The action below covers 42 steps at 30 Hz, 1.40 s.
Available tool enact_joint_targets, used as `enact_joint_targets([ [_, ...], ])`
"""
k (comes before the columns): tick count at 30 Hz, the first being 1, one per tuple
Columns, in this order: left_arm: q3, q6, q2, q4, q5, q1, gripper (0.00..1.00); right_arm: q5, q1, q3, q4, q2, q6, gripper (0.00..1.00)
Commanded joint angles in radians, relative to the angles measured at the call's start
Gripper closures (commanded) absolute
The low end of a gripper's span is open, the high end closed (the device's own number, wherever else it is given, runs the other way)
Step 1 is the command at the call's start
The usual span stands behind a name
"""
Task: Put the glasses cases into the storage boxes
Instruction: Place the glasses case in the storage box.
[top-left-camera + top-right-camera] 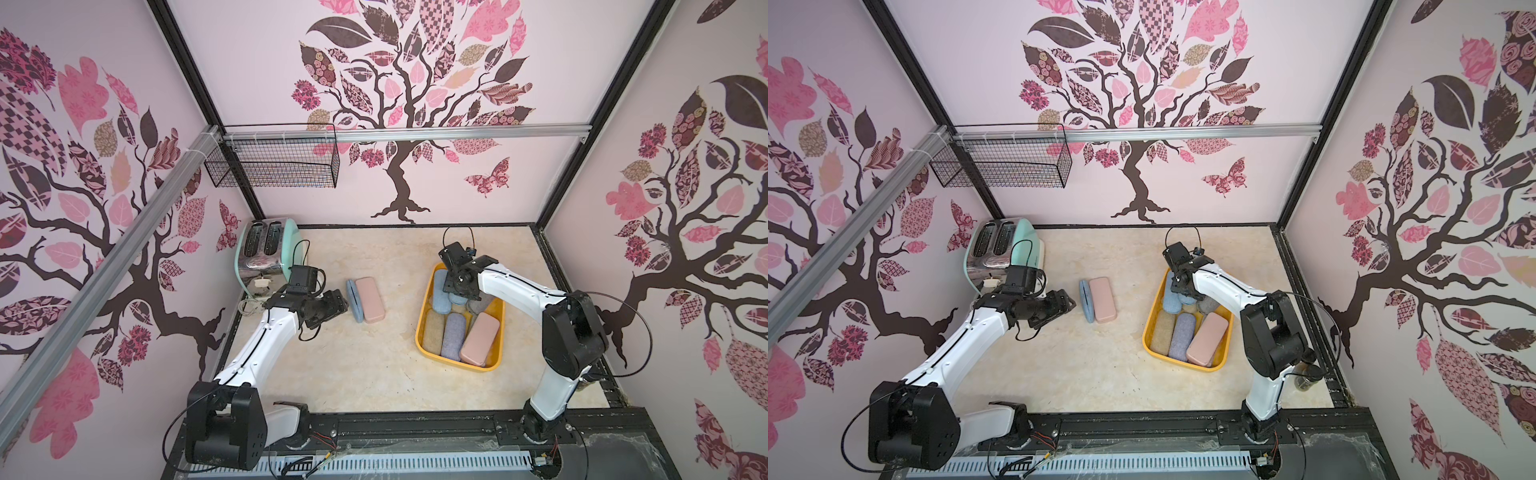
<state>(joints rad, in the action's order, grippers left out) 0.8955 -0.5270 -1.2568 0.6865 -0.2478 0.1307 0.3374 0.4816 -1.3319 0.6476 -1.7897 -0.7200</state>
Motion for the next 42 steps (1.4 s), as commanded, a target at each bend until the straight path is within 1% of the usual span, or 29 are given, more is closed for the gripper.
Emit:
enact_joint_targets([
  [1, 0.003, 0.011, -0.007, 0.007, 0.012, 0.008, 0.20, 0.014, -0.016, -0.017, -0.001, -0.037, -0.005, 0.29],
  [2, 0.004, 0.011, -0.008, 0.007, 0.011, 0.011, 0.20, 0.017, -0.017, -0.024, 0.003, -0.039, 0.000, 0.25],
  [4, 0.007, 0.014, -0.010, 0.012, 0.016, 0.015, 0.20, 0.017, -0.017, -0.030, 0.001, -0.035, 0.008, 0.21],
  [7, 0.007, 0.016, -0.006, 0.016, 0.036, 0.026, 0.20, 0.014, -0.017, -0.044, 0.003, -0.015, 0.026, 0.20],
  [12, 0.016, 0.021, -0.018, 0.019, 0.045, 0.029, 0.20, 0.008, -0.015, -0.098, 0.064, 0.033, 0.048, 0.20],
  [15, 0.018, 0.022, -0.028, 0.019, 0.056, 0.030, 0.19, 0.007, -0.009, -0.097, 0.086, 0.095, 0.056, 0.21],
  [18, 0.036, 0.019, -0.054, 0.027, 0.058, 0.030, 0.19, -0.005, -0.003, -0.059, 0.090, 0.181, 0.059, 0.22],
  [23, 0.121, 0.012, -0.089, 0.048, 0.084, 0.040, 0.20, -0.063, 0.015, 0.059, 0.045, 0.343, 0.068, 0.27],
  [27, 0.279, 0.021, -0.159, 0.106, 0.128, 0.079, 0.25, -0.128, 0.028, 0.174, -0.014, 0.466, 0.068, 0.29],
  [31, 0.380, 0.032, -0.271, 0.139, 0.202, 0.133, 0.27, -0.172, 0.036, 0.239, -0.026, 0.539, 0.062, 0.31],
  [36, 0.468, 0.061, -0.439, 0.179, 0.289, 0.211, 0.23, -0.195, 0.038, 0.260, -0.031, 0.577, 0.067, 0.31],
  [39, 0.515, 0.048, -0.523, 0.212, 0.335, 0.217, 0.23, -0.199, 0.038, 0.262, -0.028, 0.584, 0.067, 0.31],
  [42, 0.536, 0.034, -0.557, 0.205, 0.346, 0.217, 0.24, -0.199, 0.038, 0.267, -0.028, 0.589, 0.068, 0.31],
])
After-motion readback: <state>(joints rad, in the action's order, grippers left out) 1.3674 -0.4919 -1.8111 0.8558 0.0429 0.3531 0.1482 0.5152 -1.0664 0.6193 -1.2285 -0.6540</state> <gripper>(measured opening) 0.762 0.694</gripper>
